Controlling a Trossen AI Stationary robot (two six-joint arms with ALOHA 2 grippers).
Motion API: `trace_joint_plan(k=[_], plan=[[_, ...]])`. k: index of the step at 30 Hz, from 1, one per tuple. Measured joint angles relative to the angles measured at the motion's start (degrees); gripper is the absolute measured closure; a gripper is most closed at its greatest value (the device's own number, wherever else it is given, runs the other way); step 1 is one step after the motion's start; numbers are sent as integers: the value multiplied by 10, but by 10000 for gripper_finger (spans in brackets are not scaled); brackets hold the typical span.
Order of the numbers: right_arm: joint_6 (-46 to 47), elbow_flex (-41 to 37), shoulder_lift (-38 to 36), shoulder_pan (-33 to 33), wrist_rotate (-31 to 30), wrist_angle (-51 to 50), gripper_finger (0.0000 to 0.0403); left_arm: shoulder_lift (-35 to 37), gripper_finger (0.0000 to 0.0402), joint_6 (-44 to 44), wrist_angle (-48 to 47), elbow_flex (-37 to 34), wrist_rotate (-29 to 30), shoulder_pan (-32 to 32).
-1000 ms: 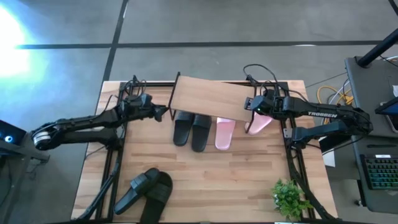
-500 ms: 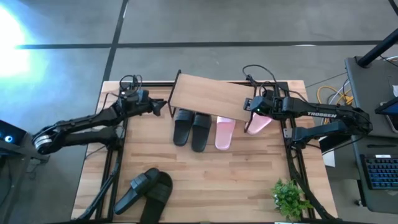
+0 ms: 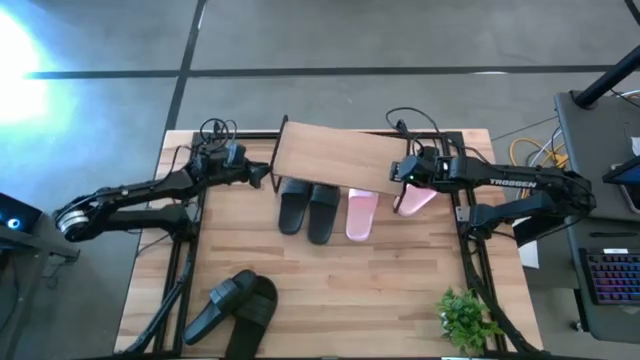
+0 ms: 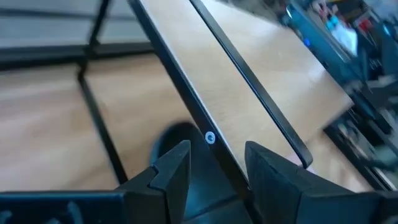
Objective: Pick and place slides into the shelf
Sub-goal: Adjust the shelf, then put the pink slides under the shelf
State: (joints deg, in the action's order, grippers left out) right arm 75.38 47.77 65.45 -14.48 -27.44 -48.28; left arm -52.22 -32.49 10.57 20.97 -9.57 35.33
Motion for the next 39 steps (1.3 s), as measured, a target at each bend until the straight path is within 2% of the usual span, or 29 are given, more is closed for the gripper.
trace_joint_plan(k=[7,12,20,26,32,34,39], plan=[[-7,1,2,6,1,16,394,117,261,-1,-111,-9,-44,-16],[-9,1,1,6,-7,9,394,156,261,-10,-118,-13,-61,-30],[-8,31,3,27,-1,-58,394,109,261,-17,-119,-18,-73,-65],[39,95,2,74,-7,-194,394,75,261,-15,-96,-18,-73,-72],[111,136,2,126,-20,-335,394,73,261,-12,-86,-18,-65,-72],[99,143,2,150,4,-371,394,86,261,-11,-101,-18,-65,-72],[34,138,2,230,121,-395,381,137,261,13,-176,-17,-66,-72]])
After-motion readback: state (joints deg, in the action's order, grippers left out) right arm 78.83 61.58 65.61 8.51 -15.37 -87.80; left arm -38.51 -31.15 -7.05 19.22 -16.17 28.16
